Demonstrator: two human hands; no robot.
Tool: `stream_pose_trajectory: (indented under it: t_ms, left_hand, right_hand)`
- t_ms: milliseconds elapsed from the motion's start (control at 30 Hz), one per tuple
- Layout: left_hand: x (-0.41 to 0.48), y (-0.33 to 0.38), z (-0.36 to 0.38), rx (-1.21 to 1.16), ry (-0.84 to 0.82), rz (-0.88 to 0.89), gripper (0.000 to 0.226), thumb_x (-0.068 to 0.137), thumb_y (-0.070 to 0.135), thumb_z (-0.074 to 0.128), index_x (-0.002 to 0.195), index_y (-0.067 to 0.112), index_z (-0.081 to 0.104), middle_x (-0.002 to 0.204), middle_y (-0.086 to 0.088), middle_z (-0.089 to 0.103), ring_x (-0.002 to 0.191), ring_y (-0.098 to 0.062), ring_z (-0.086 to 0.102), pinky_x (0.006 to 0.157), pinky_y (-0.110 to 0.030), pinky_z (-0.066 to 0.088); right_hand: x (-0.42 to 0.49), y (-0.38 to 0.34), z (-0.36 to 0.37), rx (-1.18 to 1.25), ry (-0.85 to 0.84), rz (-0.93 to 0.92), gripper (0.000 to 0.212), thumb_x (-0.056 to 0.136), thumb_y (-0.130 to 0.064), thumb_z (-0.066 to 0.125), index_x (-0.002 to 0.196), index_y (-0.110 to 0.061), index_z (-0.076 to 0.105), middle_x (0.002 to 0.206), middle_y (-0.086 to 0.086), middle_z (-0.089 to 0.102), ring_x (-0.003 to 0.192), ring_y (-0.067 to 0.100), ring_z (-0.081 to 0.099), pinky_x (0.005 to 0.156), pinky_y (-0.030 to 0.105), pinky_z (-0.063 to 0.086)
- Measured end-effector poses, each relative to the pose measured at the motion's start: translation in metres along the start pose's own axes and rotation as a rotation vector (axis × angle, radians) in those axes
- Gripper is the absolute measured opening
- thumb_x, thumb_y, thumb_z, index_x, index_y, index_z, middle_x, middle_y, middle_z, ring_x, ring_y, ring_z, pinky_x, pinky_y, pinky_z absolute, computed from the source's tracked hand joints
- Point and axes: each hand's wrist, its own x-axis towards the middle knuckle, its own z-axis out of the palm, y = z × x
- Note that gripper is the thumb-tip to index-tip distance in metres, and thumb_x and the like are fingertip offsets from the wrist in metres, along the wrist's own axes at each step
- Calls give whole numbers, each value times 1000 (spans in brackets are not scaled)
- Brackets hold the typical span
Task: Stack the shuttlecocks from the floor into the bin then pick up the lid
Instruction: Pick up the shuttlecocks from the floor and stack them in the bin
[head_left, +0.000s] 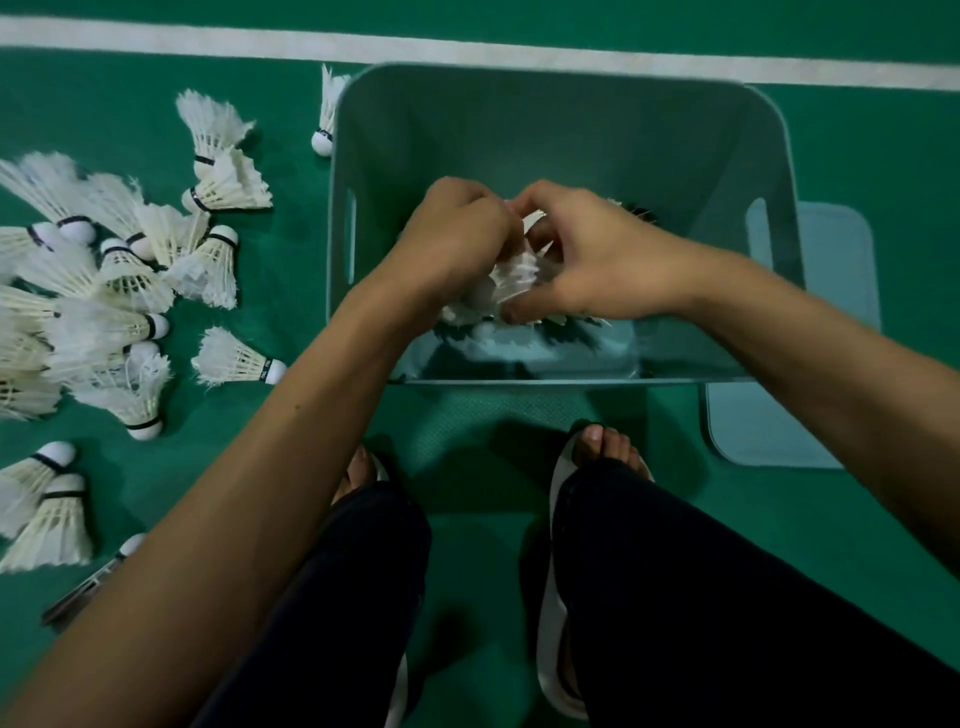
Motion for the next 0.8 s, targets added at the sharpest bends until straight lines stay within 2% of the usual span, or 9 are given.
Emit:
stream_pose_trajectory:
  t_ms: [67,133,233,300,367,433,500,667,800]
  left_hand:
    - [-2,-1,0,-31,69,-8,25,79,29,69,90,7,66,69,-5,61,52,-17,56,55,-31,45]
    - [-5,-3,-1,23,190,24,27,82,38,73,86,13,63,70,-4,58,54,-16,56,54,-37,49]
    - [-4,-7,-8,28,279,70,38,69,43,85,83,15,63,71,4,60,63,-16,59,64,-41,58]
    - [-3,-8,-12,65,241,82,46,59,33,94,91,18,66,74,7,58,64,-13,56,58,-31,52]
    - [-2,-10,-12,93,221,89,46,58,12,92,95,21,66,78,7,54,64,-9,52,58,-24,42]
    - [-4,-10,-11,66,251,108,42,63,-5,75,95,21,67,81,8,54,67,-7,51,58,-22,39]
    - [-7,-10,-12,30,266,130,43,66,-9,64,97,20,67,87,9,55,69,-7,50,57,-22,39]
    - [-11,-4,-24,-153,273,152,44,76,-16,58,101,19,64,102,6,53,70,-7,52,53,-23,47]
    - [-8,-4,-27,-311,288,191,51,75,-23,56,100,21,62,111,3,56,90,-10,55,67,-24,52]
  right_hand:
    - [5,2,1,-126,26,-34,69,72,-33,90,127,-21,50,81,-7,62,66,6,62,54,18,47]
    - [6,4,-3,-206,-34,40,69,76,-41,87,134,-24,53,75,-19,51,58,-2,51,51,12,37]
    - [8,12,-4,-348,-86,152,36,77,-53,81,87,-20,70,69,-10,60,65,9,56,58,27,38]
    - [10,17,2,-371,-60,171,38,82,-50,78,67,-17,67,63,-1,62,65,19,59,57,28,38]
    - [11,17,9,-356,-75,227,35,89,-46,73,75,-14,71,73,4,68,73,24,64,59,30,45]
    - [13,12,14,-327,-120,316,36,92,-43,71,100,-8,75,100,10,74,94,28,70,77,37,58]
    - [13,5,17,-263,-121,378,39,91,-42,73,110,-8,74,111,9,73,102,27,69,86,37,58]
    - [10,-7,23,-243,157,310,23,79,-36,81,88,-14,82,89,6,77,82,19,68,71,29,57]
    - [20,-7,34,-118,53,383,23,89,-22,76,100,-3,72,83,11,72,59,17,58,54,27,51]
